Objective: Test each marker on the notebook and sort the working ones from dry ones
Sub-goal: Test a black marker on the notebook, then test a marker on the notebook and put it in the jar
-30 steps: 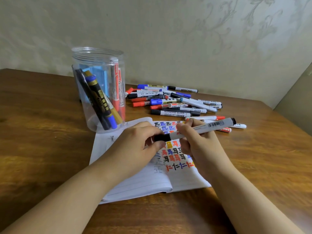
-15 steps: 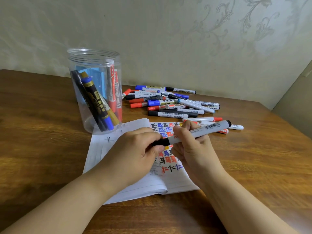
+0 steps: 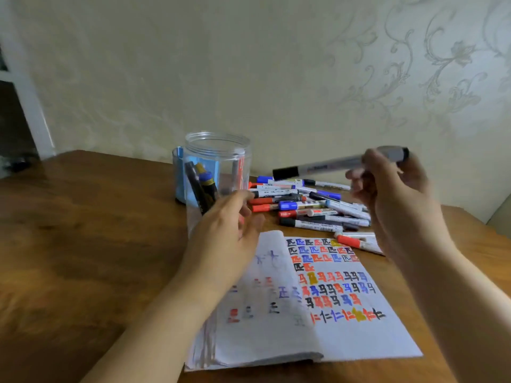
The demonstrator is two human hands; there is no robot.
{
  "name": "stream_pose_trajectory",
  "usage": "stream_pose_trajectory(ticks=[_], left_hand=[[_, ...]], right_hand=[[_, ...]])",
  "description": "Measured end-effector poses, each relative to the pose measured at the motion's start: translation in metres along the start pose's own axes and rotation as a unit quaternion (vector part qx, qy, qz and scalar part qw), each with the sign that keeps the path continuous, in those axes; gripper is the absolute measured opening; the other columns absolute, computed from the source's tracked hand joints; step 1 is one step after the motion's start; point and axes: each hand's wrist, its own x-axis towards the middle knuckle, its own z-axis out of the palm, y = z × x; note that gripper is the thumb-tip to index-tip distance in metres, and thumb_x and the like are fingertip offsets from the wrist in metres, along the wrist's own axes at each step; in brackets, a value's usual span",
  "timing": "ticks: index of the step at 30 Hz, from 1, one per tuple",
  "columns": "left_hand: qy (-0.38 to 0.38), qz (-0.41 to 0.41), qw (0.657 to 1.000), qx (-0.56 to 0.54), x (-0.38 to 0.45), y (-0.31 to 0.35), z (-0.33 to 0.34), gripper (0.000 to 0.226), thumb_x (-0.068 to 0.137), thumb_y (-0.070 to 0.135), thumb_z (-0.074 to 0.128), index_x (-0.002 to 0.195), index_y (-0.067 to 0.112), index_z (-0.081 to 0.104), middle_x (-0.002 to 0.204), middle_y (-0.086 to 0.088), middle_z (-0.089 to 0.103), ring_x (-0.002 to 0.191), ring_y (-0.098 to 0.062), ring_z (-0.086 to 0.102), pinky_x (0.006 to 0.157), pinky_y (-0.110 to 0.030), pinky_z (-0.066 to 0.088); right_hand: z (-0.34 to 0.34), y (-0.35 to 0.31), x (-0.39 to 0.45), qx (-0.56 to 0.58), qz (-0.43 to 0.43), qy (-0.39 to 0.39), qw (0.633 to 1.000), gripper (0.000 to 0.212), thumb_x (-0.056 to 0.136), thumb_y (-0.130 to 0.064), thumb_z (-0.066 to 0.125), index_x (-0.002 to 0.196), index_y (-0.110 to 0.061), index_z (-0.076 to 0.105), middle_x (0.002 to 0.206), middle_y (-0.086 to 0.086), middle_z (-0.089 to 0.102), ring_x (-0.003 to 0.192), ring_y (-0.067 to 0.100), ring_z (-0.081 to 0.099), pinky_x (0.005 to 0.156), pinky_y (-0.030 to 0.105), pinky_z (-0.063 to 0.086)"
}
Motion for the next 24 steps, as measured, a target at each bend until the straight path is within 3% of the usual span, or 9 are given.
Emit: stream_pose_trajectory(ticks=[3, 7, 11, 14, 17, 21, 24], left_hand=[[0.023, -0.043, 0.999, 0.014, 0.004, -0.004, -0.006, 0.015, 0.088, 0.025, 0.057, 0.101, 0.019, 0.06, 0.079, 0.012, 0.054, 0.069, -0.005, 0.052, 0.061, -0.015, 0.042], [-0.011, -0.102, 0.995, 0.02, 0.004, -0.007, -0.007, 0.009, 0.092, 0.029, 0.049, 0.093, 0.023, 0.054, 0.078, 0.011, 0.056, 0.077, -0.01, 0.057, 0.068, -0.03, 0.052], [-0.012, -0.121, 0.993, 0.009, 0.003, -0.011, -0.008, 0.006, 0.092, 0.03, 0.05, 0.095, 0.027, 0.054, 0.085, 0.009, 0.06, 0.078, -0.006, 0.058, 0.068, -0.032, 0.056], [-0.012, -0.124, 0.992, 0.001, 0.002, -0.009, -0.007, 0.008, 0.092, 0.029, 0.05, 0.1, 0.027, 0.053, 0.088, 0.014, 0.054, 0.082, -0.006, 0.058, 0.071, -0.026, 0.055], [-0.007, -0.123, 0.992, 0.002, 0.002, -0.009, -0.006, 0.012, 0.092, 0.028, 0.051, 0.103, 0.026, 0.053, 0.09, 0.011, 0.056, 0.082, -0.006, 0.057, 0.071, -0.024, 0.053], [-0.015, -0.131, 0.991, 0.001, 0.002, -0.009, -0.002, 0.021, 0.091, 0.028, 0.052, 0.112, 0.023, 0.054, 0.092, 0.007, 0.06, 0.081, -0.008, 0.057, 0.067, -0.02, 0.048], [-0.014, -0.107, 0.994, 0.021, 0.0, -0.012, 0.005, 0.019, 0.09, 0.027, 0.053, 0.108, 0.022, 0.057, 0.09, 0.006, 0.061, 0.081, -0.012, 0.058, 0.07, -0.025, 0.047]], right_hand=[[0.031, -0.023, 0.029, -0.031, -0.077, -0.046, 0.995, 0.014, 0.096, -0.013, 0.05, 0.083, -0.018, 0.048, 0.061, -0.002, 0.063, 0.056, 0.011, 0.055, 0.058, 0.022, 0.047], [0.078, -0.019, 0.053, -0.137, -0.119, -0.098, 0.979, 0.016, 0.1, -0.018, 0.042, 0.084, -0.016, 0.045, 0.07, 0.003, 0.06, 0.057, 0.01, 0.055, 0.057, 0.024, 0.046], [0.109, 0.005, 0.064, -0.356, -0.122, -0.158, 0.913, 0.02, 0.099, -0.025, 0.041, 0.091, -0.012, 0.054, 0.085, 0.01, 0.057, 0.084, 0.024, 0.055, 0.068, 0.031, 0.037], [0.117, 0.018, 0.062, -0.446, -0.091, -0.234, 0.859, 0.029, 0.096, -0.021, 0.041, 0.098, -0.003, 0.065, 0.081, -0.001, 0.044, 0.096, 0.013, 0.041, 0.068, 0.02, 0.025], [0.118, 0.023, 0.061, -0.483, -0.049, -0.266, 0.833, 0.036, 0.096, -0.026, 0.038, 0.105, -0.009, 0.069, 0.086, -0.002, 0.045, 0.108, 0.011, 0.039, 0.072, 0.017, 0.024], [0.11, 0.025, 0.061, -0.474, -0.043, -0.269, 0.837, 0.036, 0.098, -0.035, 0.041, 0.115, -0.016, 0.066, 0.106, 0.003, 0.044, 0.11, 0.013, 0.044, 0.081, 0.019, 0.028], [0.084, 0.026, 0.063, -0.407, -0.083, -0.217, 0.883, 0.03, 0.097, -0.033, 0.046, 0.12, -0.022, 0.062, 0.107, 0.001, 0.049, 0.079, 0.004, 0.049, 0.067, 0.017, 0.037]])
